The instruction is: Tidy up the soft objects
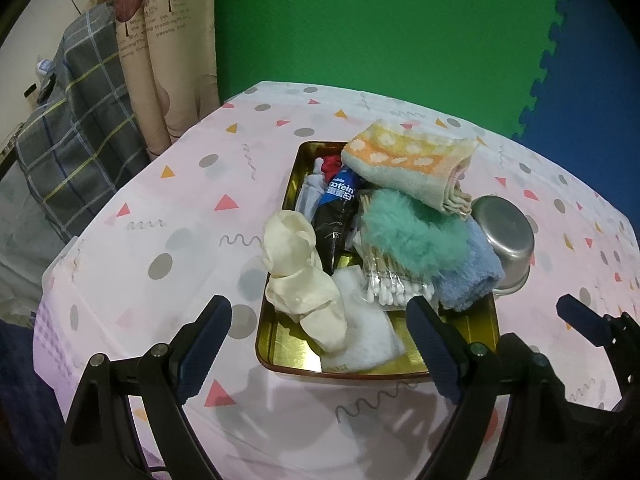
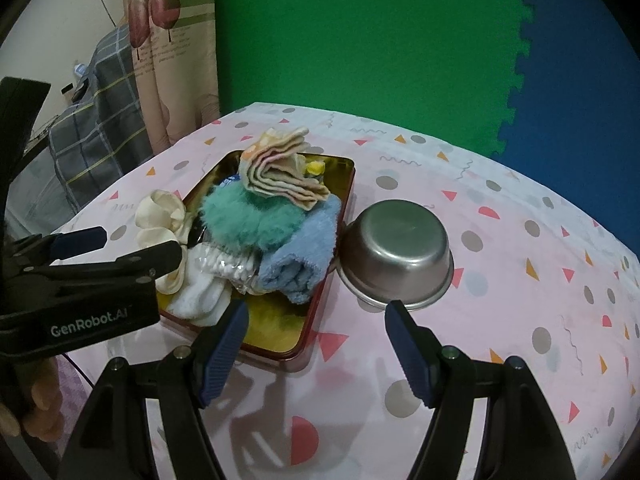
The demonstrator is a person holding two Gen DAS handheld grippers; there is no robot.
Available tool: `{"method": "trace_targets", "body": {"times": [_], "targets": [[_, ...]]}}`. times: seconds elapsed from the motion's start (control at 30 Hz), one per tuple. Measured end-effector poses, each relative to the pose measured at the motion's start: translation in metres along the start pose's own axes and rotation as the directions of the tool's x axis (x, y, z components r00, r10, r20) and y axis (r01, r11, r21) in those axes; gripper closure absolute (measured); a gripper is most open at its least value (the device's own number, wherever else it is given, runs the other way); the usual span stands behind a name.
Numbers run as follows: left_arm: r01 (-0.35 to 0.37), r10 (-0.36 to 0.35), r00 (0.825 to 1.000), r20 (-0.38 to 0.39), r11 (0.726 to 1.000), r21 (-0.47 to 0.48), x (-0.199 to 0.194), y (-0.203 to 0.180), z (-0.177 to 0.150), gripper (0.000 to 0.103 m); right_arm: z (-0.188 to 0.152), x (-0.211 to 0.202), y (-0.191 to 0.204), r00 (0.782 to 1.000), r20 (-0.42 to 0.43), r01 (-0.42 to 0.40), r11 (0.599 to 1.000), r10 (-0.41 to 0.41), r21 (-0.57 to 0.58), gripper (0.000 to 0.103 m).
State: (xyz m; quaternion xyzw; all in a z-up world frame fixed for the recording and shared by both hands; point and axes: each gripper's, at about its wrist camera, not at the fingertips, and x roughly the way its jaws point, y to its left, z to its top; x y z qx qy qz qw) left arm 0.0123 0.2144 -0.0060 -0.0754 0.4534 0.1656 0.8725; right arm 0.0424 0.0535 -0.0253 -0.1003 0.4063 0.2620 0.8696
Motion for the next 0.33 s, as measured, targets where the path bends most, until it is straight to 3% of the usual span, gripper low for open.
{"method": "trace_targets", "body": {"times": [0.33], "targets": [[0.006,-0.006,1.0,0.014,1.0,0.011,-0.0032,-0.0027,-0.0023,0.016,0.0,0.001,0.0053,1.0,-0.001,-0.007,1.0,0.007,-0.014,0.03]]}}
